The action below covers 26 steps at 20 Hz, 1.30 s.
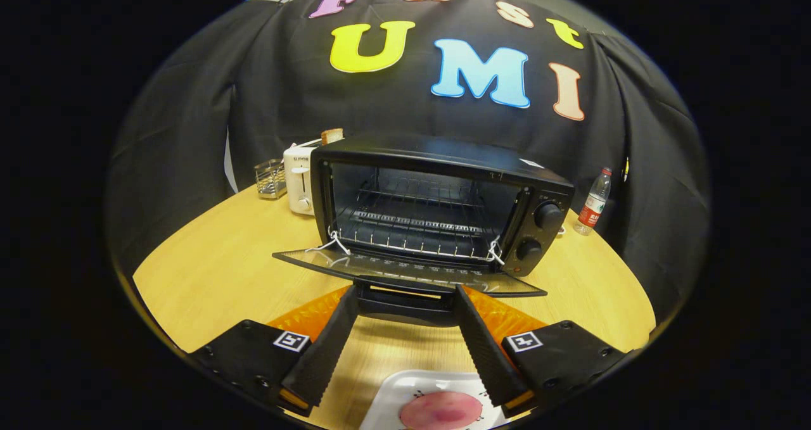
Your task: Open the toaster oven, put the food inside, and close the toaster oven door.
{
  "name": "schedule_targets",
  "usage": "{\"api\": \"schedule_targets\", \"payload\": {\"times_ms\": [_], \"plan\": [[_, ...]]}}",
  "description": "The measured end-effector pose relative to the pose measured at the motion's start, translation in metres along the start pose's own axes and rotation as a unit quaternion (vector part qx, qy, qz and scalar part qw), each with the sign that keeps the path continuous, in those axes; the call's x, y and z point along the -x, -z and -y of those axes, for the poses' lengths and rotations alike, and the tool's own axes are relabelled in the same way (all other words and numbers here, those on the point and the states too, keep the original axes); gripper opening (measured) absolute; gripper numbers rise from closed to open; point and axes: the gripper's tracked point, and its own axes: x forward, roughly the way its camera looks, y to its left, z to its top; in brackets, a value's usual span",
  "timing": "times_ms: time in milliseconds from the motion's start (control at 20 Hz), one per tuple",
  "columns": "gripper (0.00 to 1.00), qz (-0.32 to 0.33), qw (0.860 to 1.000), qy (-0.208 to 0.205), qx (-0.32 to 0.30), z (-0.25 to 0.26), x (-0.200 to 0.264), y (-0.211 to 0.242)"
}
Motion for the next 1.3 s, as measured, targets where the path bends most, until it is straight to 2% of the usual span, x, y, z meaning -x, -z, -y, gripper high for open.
{"api": "schedule_targets", "payload": {"times_ms": [200,350,450,600,750,950,1050,1300], "plan": [[0.97,-0.042,0.999,-0.015,-0.014,-0.005,-0.001,0.026],[0.97,-0.093,0.994,-0.051,-0.034,-0.013,0.001,0.048],[0.98,-0.092,0.992,-0.071,-0.048,-0.014,0.009,0.041],[0.98,-0.079,0.992,-0.088,-0.036,-0.002,0.025,0.024],[0.98,-0.097,0.986,-0.126,-0.047,0.011,0.043,0.019],[0.98,-0.132,0.980,-0.140,-0.048,0.043,0.062,0.022],[0.98,-0.159,0.972,-0.154,-0.076,0.054,0.066,0.028],[0.96,-0.246,0.935,-0.192,-0.167,0.069,0.078,0.060]]}}
